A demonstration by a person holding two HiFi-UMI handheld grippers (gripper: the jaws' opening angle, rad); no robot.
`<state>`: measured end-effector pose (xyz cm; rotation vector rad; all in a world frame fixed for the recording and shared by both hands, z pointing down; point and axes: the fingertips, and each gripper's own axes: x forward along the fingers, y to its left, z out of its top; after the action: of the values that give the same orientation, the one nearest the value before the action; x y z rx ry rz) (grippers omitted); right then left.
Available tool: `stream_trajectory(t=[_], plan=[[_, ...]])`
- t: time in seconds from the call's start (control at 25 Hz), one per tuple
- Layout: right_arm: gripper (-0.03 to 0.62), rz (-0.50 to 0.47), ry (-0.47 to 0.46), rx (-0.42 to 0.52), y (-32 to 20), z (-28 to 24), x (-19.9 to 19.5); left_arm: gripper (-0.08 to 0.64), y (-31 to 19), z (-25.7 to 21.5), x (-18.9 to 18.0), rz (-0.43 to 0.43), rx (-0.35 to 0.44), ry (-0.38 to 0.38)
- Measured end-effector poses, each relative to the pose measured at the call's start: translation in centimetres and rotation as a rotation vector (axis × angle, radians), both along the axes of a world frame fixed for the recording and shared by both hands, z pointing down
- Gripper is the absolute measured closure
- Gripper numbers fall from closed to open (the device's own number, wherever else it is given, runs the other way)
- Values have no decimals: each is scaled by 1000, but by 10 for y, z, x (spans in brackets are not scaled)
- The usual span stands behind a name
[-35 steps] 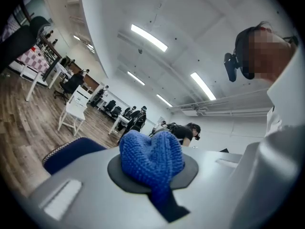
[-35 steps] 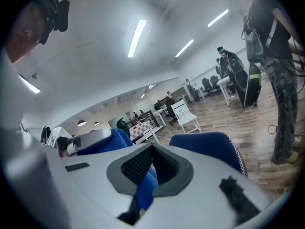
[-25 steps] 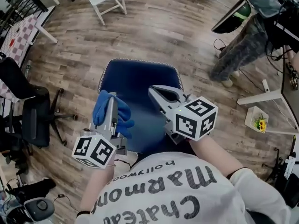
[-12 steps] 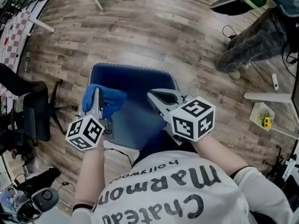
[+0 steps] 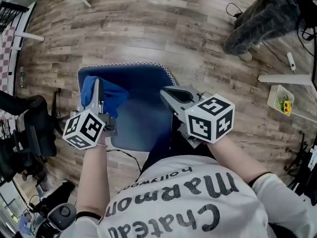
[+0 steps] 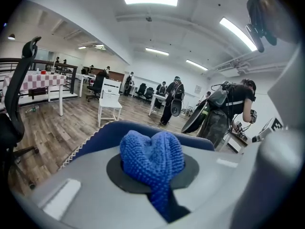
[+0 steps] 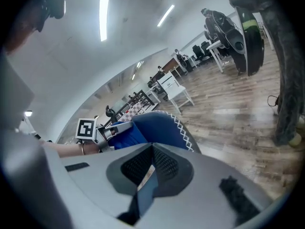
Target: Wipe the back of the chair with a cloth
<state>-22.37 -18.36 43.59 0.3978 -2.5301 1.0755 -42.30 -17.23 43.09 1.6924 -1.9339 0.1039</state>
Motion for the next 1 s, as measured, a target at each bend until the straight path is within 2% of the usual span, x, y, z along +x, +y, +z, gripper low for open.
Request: stream_trajectory(t=[0.44,0.84,1.0], plan=[[580,119,17,-18,3,7,40,518,-35,16,109,198,7,77],[580,246,13,-33,2,11,71,518,-45,28,222,571,-29,108],[580,266,9,-39,8,11,72,518,-41,32,238,625,-65,110]])
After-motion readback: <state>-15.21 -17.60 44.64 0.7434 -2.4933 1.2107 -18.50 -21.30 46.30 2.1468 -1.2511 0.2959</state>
